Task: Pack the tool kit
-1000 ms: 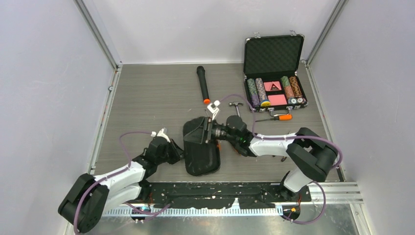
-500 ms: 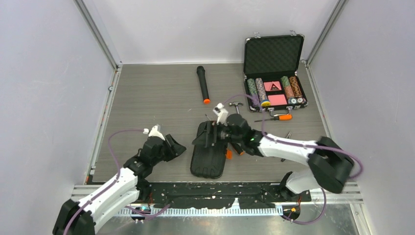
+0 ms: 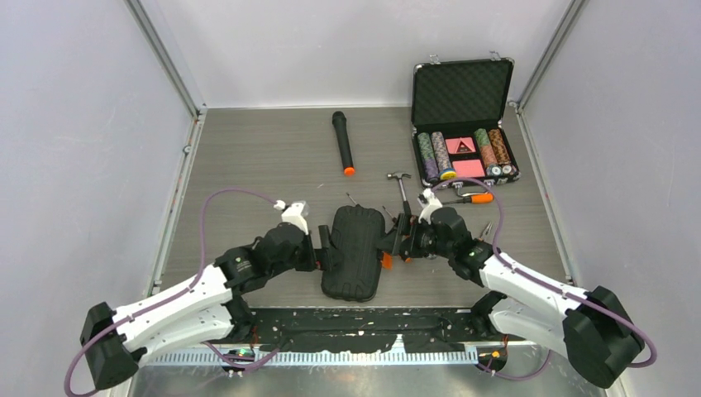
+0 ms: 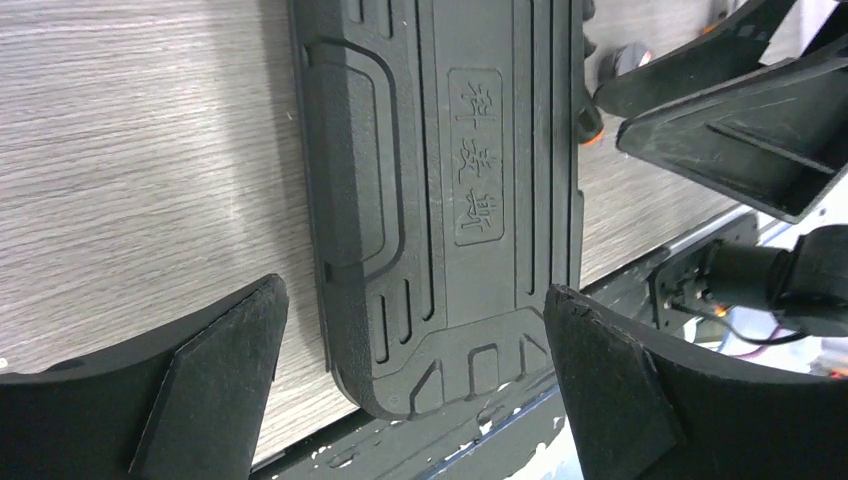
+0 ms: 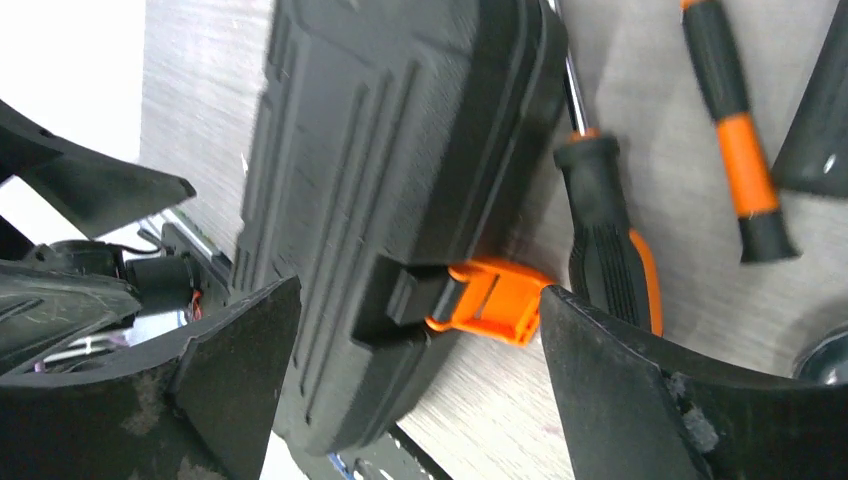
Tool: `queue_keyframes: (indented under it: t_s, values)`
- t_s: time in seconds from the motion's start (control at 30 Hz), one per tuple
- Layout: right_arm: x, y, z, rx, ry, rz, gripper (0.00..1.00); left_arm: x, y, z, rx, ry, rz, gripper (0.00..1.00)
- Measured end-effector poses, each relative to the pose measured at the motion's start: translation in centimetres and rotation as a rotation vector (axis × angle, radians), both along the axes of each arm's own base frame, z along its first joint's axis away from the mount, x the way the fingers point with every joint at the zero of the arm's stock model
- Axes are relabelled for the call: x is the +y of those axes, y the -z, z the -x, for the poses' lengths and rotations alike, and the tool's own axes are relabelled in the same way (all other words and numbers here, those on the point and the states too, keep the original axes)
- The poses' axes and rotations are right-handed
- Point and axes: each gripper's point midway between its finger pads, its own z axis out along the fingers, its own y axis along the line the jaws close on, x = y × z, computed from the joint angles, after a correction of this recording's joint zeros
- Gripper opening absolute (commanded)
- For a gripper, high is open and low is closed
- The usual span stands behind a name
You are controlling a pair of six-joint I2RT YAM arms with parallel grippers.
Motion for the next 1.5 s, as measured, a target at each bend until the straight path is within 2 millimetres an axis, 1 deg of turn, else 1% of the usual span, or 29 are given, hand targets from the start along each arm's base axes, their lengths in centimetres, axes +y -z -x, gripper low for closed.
queue_keyframes:
  t_s: [0.1,0.2,0.33,0.4,0.5,0.6,0.77,0.87,0.97,1.17,1.23,1.4,1.5]
  values:
    - [-0.1,1.8,1.2,0.058,-0.017,-0.017,0.99,-0.6,0.7,0.2,0.016,0.023,-0.050,1.00]
    - [0.3,2.7,1.6,0.087,-0.035,-0.046,1.00,-0.5,1.7,0.1,0.033,0.012,-0.087,0.99]
    - [1.3,2.7,1.3,0.083,-0.067,-0.092,1.00,-0.2,2.2,-0.5,0.046,-0.032,-0.085,0.94]
    - [2.0,2.5,1.2,0.077,-0.090,-0.122,0.99,0.2,2.9,-1.0,0.062,-0.065,-0.076,0.90]
    - [2.6,2.2,1.3,0.066,-0.123,-0.157,0.98,1.3,4.7,-1.8,0.112,-0.130,-0.063,0.86]
    - [2.8,1.9,1.4,0.057,-0.144,-0.169,0.97,2.1,6.6,-2.1,0.173,-0.176,-0.041,0.78]
    - [3.0,1.6,1.8,0.029,-0.191,-0.169,0.93,1.5,6.7,-3.5,0.205,-0.202,0.062,0.68]
    - [2.9,1.7,2.0,0.003,-0.222,-0.154,0.91,1.4,6.9,-4.1,0.221,-0.214,0.131,0.64]
    - [2.9,1.8,2.1,-0.021,-0.245,-0.141,0.91,1.3,7.0,-4.3,0.244,-0.206,0.177,0.61]
    - [2.9,1.6,2.1,-0.073,-0.277,-0.135,0.92,0.8,7.2,-4.9,0.278,-0.181,0.253,0.59]
    - [2.8,1.2,2.0,-0.106,-0.284,-0.132,0.92,0.5,7.2,-5.2,0.278,-0.177,0.271,0.59]
    - [2.1,0.0,1.4,-0.205,-0.279,-0.106,0.94,0.3,7.1,-5.7,0.280,-0.178,0.294,0.58]
    - [1.7,0.2,1.0,-0.220,-0.265,-0.085,0.95,0.4,7.1,-5.9,0.278,-0.181,0.302,0.58]
